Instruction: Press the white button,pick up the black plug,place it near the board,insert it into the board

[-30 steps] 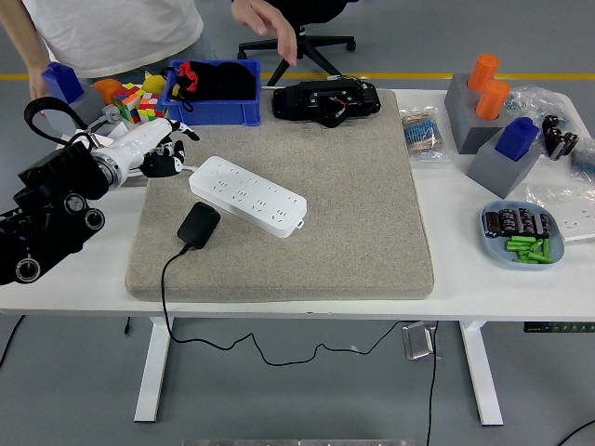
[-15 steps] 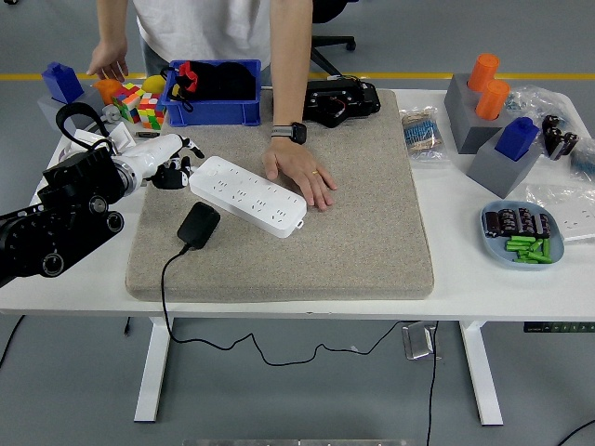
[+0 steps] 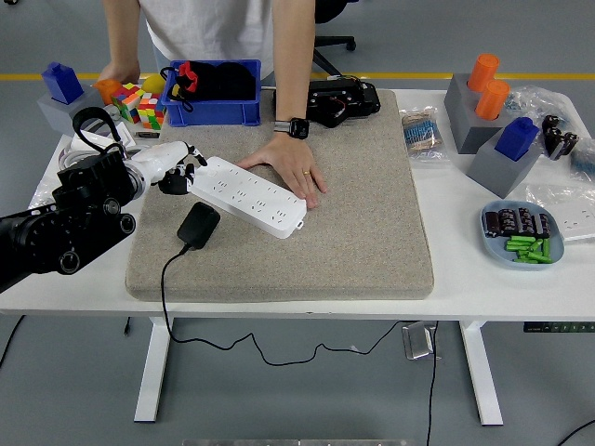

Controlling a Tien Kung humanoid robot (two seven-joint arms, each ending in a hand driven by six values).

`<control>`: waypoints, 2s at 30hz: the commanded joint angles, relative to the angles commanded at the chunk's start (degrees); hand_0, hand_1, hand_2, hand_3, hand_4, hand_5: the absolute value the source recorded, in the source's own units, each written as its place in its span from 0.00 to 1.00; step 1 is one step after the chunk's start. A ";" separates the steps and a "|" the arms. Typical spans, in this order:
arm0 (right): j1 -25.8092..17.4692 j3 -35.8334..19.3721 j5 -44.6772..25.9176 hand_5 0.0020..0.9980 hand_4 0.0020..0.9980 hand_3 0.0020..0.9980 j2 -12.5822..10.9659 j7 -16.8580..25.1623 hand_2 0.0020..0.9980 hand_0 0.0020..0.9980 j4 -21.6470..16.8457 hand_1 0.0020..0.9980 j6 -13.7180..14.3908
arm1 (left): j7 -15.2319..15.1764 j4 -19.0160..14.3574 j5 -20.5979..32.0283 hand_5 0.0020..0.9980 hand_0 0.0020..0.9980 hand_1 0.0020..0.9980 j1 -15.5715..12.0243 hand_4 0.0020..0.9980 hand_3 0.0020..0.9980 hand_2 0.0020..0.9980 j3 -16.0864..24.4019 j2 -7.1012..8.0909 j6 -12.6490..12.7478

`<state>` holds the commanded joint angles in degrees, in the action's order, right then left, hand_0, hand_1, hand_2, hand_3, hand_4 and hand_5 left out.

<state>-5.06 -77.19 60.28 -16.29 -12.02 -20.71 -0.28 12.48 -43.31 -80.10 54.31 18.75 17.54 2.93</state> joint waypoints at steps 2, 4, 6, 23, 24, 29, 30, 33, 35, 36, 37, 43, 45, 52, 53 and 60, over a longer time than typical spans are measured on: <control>0.03 0.18 -0.03 0.49 0.73 0.67 -0.05 -0.01 0.72 0.81 0.00 0.72 -0.01 | 0.01 0.40 0.15 0.00 0.00 0.00 0.24 0.00 0.74 0.05 -0.91 -0.44 0.15; 0.05 0.29 -0.04 0.49 0.73 0.67 -0.08 -0.01 0.72 0.81 0.03 0.72 0.00 | 0.07 0.89 0.05 0.00 0.00 0.00 0.44 0.00 0.74 0.05 -1.62 -0.83 0.21; 0.07 0.50 -0.10 0.49 0.73 0.67 -0.10 -0.01 0.72 0.81 0.00 0.72 -0.02 | 0.08 1.69 0.00 0.00 0.00 0.00 0.67 0.00 0.74 0.05 -2.44 -1.36 0.43; -0.01 1.06 -0.25 0.49 0.73 0.67 -0.23 -0.03 0.72 0.81 -0.02 0.72 -0.02 | 0.74 4.76 -0.34 0.00 0.00 0.00 1.38 0.00 0.74 0.05 -5.47 -3.17 0.38; 0.00 1.08 -0.29 0.49 0.73 0.67 -0.22 -0.03 0.72 0.81 -0.03 0.72 -0.03 | 0.79 4.92 -0.42 0.00 0.00 0.00 1.45 0.00 0.74 0.05 -5.59 -3.27 0.37; 0.02 1.13 -0.28 0.49 0.73 0.67 -0.21 -0.02 0.72 0.81 -0.12 0.72 -0.03 | 0.73 5.33 -0.31 0.00 0.00 0.00 1.58 0.00 0.74 0.05 -5.96 -3.52 0.36; -0.01 1.11 -0.26 0.49 0.73 0.67 -0.18 -0.01 0.72 0.81 -0.11 0.72 -0.02 | 0.75 5.31 -0.27 0.00 0.00 0.00 1.55 0.00 0.74 0.05 -6.11 -3.54 0.35; -0.09 1.11 -0.23 0.49 0.73 0.67 -0.16 -0.03 0.72 0.81 -0.07 0.72 -0.03 | 0.79 5.30 -0.24 0.00 0.00 0.00 1.56 0.00 0.74 0.05 -6.77 -3.64 0.29; -0.17 1.12 -0.23 0.49 0.73 0.67 -0.14 -0.04 0.72 0.81 -0.05 0.72 -0.03 | 0.81 5.42 -0.20 0.00 0.00 0.00 1.52 0.00 0.74 0.05 -7.22 -3.78 0.25; -0.15 1.13 -0.21 0.49 0.73 0.67 -0.14 -0.05 0.72 0.81 -0.04 0.72 -0.04 | 0.80 5.50 -0.20 0.00 0.00 0.00 1.56 0.00 0.74 0.05 -7.44 -3.84 0.26; -0.13 1.13 -0.22 0.49 0.73 0.67 -0.13 -0.05 0.72 0.81 -0.05 0.72 -0.05 | 0.80 5.56 -0.25 0.00 0.00 0.00 1.61 0.00 0.74 0.05 -7.68 -3.93 0.26; -0.10 0.93 -0.19 0.49 0.73 0.67 -0.06 -0.03 0.72 0.81 -0.06 0.72 -0.02 | 0.69 5.42 -0.36 0.00 0.00 0.00 1.83 0.00 0.74 0.05 -8.07 -4.08 0.34; -0.10 0.89 -0.19 0.49 0.73 0.67 -0.06 -0.03 0.72 0.81 -0.10 0.72 -0.04 | 0.60 5.17 -0.38 0.00 0.00 0.00 1.94 0.00 0.74 0.05 -7.98 -3.96 0.40; -0.29 0.76 -0.12 0.49 0.73 0.67 0.03 -0.06 0.72 0.81 -0.04 0.72 -0.04 | 0.20 2.63 -2.16 0.00 0.00 0.00 1.67 0.00 0.74 0.05 -3.74 -2.67 0.95; -0.32 0.76 -0.11 0.49 0.73 0.67 0.05 -0.06 0.72 0.81 -0.04 0.72 -0.05 | 0.16 2.07 -2.60 0.00 0.00 0.00 1.57 0.00 0.74 0.05 -2.79 -2.38 1.03; -0.48 0.69 -0.06 0.49 0.73 0.67 0.08 -0.03 0.72 0.81 -0.07 0.72 -0.02 | -0.40 -2.85 -6.14 0.00 0.00 0.00 -0.65 0.00 0.73 0.07 4.72 0.13 2.05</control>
<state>-5.54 -76.51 60.21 -16.21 -12.05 -20.78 -0.30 12.08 -46.17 -86.24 53.66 23.47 17.67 4.98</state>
